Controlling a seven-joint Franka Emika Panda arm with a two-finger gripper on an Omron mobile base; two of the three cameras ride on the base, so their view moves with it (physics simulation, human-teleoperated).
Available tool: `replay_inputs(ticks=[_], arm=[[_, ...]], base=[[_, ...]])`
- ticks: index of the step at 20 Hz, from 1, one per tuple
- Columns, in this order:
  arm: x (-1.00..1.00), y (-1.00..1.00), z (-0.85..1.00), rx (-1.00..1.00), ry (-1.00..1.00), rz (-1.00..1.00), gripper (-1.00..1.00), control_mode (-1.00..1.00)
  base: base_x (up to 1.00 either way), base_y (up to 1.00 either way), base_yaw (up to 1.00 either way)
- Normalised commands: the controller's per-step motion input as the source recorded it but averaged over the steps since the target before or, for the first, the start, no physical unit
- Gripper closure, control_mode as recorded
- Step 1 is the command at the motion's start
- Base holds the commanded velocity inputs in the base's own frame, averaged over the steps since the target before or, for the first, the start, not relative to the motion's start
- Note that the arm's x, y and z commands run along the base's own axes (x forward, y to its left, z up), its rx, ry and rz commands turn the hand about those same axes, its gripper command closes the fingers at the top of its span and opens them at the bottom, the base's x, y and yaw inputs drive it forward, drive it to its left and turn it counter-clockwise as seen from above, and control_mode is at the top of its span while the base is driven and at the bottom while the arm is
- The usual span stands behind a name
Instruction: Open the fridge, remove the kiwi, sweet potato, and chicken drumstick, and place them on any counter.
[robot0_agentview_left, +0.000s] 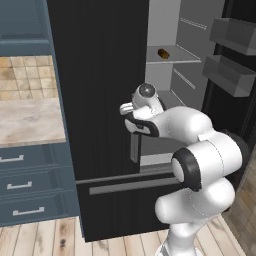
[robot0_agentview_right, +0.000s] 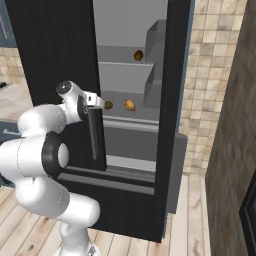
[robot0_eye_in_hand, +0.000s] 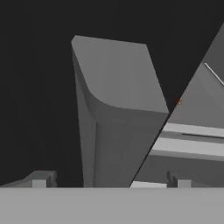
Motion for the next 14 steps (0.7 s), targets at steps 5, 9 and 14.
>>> replay_inputs(ticks=[5,9,14], arm=[[0.38,0.08,-0.19,0.00,0.00,-0.02,-1.00,-1.00],[0.39,0.14,-0.14,0.00,0.00,-0.03,-1.00,-1.00],[0.32,0.04,-0.15,0.00,0.00,-0.02,1.00,-1.00]], base=[[0.00,0.00,0.00],[0.00,0.00,0.00],[0.00,0.00,0.00]])
